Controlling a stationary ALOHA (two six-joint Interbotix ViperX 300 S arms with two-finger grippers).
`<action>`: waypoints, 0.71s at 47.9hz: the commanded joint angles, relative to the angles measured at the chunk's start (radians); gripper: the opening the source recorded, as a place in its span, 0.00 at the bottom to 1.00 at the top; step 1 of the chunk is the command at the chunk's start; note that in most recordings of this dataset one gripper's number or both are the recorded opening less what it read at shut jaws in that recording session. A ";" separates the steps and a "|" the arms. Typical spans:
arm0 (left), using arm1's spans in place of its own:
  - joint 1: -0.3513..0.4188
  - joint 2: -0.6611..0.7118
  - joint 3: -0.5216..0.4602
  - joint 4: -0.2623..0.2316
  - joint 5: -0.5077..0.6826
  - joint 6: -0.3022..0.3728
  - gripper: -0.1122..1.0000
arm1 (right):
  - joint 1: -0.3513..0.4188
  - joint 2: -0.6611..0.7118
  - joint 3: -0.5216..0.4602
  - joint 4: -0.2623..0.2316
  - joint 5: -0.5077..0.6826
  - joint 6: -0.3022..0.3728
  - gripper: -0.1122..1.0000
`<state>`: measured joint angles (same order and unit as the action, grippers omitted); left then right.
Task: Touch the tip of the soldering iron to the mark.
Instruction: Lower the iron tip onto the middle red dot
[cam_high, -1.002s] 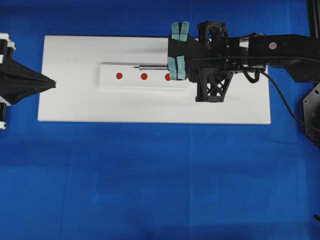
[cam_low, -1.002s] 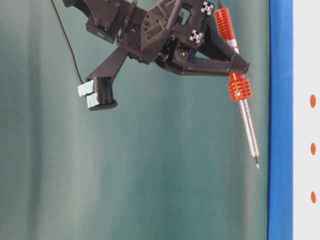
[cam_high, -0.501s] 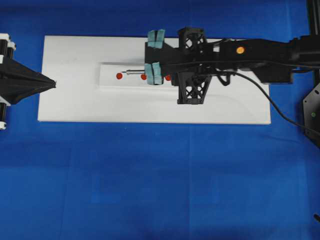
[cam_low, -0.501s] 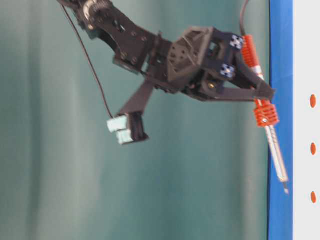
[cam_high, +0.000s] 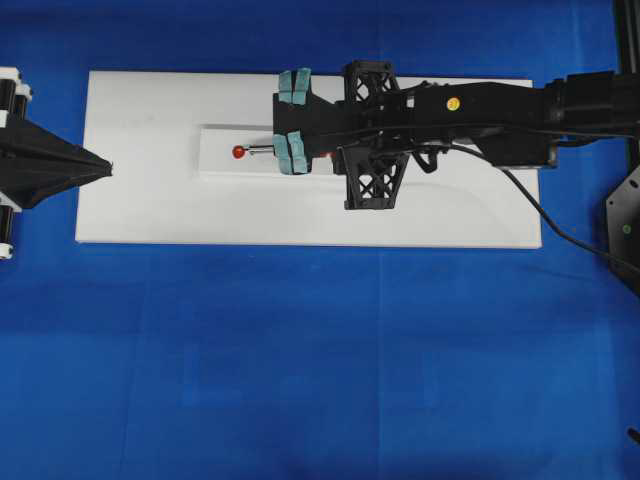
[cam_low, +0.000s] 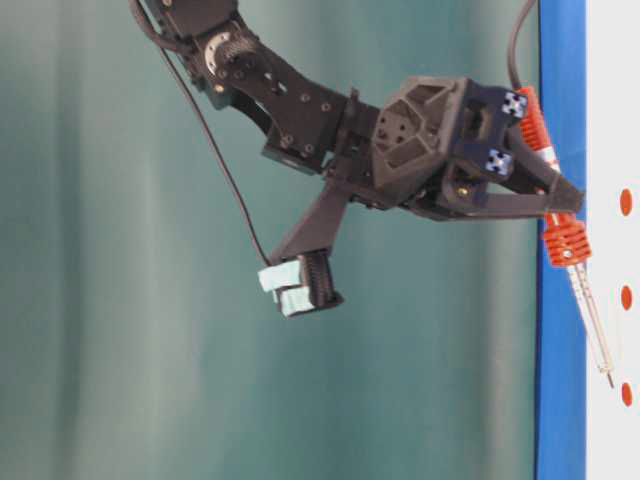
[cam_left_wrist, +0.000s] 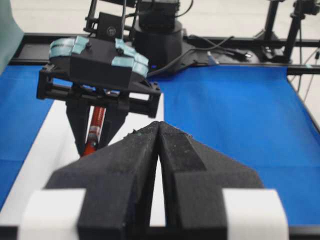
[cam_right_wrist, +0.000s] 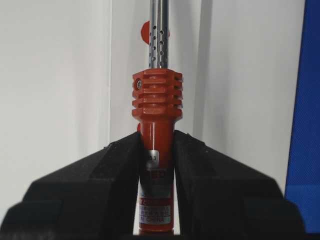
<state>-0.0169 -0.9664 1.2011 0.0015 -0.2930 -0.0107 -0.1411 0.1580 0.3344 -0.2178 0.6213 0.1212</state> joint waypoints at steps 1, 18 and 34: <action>0.000 0.009 -0.009 0.002 -0.005 -0.002 0.10 | -0.005 -0.006 -0.025 0.002 -0.002 -0.002 0.16; -0.002 0.008 -0.008 0.002 -0.005 -0.002 0.10 | -0.011 0.003 -0.025 0.002 0.002 -0.002 0.16; -0.002 0.008 -0.008 0.002 -0.006 -0.002 0.10 | -0.011 0.002 -0.026 0.002 0.006 -0.002 0.16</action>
<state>-0.0169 -0.9649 1.2011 0.0015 -0.2930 -0.0107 -0.1488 0.1779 0.3344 -0.2178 0.6259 0.1212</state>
